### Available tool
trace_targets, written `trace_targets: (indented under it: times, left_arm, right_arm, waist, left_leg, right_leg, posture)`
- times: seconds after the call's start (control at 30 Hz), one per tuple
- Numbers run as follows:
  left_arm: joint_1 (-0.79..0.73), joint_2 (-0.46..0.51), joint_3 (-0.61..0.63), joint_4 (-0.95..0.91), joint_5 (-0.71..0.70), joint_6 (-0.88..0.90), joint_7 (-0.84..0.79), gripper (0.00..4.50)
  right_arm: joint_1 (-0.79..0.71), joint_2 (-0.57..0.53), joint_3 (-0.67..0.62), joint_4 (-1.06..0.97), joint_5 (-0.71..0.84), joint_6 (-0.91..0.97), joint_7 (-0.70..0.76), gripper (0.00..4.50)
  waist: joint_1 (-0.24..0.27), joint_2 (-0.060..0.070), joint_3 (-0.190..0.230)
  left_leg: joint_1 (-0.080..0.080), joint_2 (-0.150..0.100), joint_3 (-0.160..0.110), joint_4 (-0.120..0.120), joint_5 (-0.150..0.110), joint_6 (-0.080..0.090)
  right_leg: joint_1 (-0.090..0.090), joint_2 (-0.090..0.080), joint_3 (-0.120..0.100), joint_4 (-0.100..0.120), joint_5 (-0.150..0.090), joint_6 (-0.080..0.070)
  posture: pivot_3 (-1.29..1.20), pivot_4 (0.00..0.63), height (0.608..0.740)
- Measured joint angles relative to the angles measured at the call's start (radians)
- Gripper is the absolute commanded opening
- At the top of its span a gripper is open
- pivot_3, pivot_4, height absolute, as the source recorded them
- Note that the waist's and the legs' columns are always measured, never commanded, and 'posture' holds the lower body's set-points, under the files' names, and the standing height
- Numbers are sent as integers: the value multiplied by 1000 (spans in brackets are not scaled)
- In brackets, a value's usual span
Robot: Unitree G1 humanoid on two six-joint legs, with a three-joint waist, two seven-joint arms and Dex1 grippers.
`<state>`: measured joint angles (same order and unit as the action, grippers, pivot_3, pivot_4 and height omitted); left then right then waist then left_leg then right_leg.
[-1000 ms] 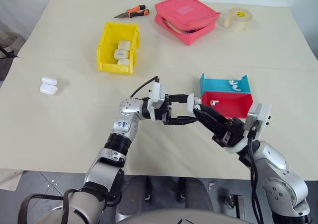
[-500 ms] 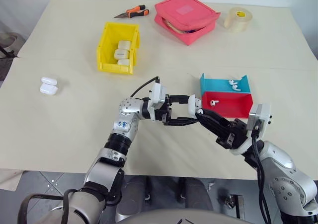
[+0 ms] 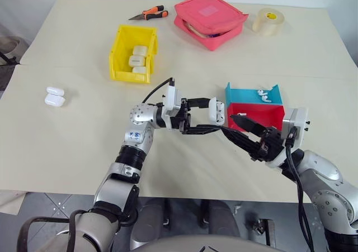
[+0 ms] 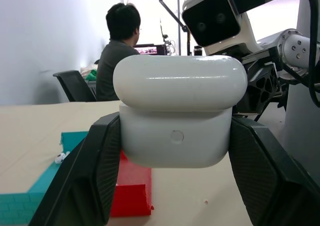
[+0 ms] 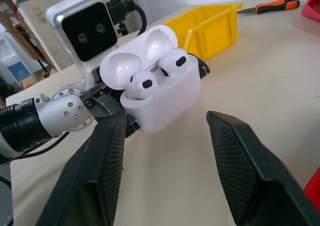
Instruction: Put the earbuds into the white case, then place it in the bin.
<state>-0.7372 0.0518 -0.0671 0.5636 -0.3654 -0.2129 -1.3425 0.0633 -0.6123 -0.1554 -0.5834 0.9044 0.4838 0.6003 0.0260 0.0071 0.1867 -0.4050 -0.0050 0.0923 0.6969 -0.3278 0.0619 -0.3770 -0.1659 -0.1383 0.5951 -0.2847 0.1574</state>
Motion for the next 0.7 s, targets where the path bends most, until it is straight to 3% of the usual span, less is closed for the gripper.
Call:
trace_targets:
  times: [0.2,0.43,0.7]
  left_arm:
    - [-18,0,9,21,0,-16,-8,2790]
    - [-88,38,29,81,-9,-46,-17,2790]
    - [-152,101,5,171,77,-64,-19,2790]
  right_arm:
    - [-19,-6,-10,-2,1,25,0,2450]
    - [20,-88,-60,27,-39,93,-3,2450]
    - [-37,-110,-122,22,-123,96,-57,2450]
  waist:
    - [1,0,0]
    - [0,0,0]
    - [2,-1,0]
  left_leg:
    - [0,0,0,0,0,0]
    - [0,0,0,0,0,0]
    - [0,0,0,0,0,0]
  right_leg:
    - [0,0,0,0,0,0]
    - [0,0,0,0,0,0]
    - [0,0,0,0,0,0]
  posture:
    - [0,150,740]
    - [0,150,740]
    - [0,150,740]
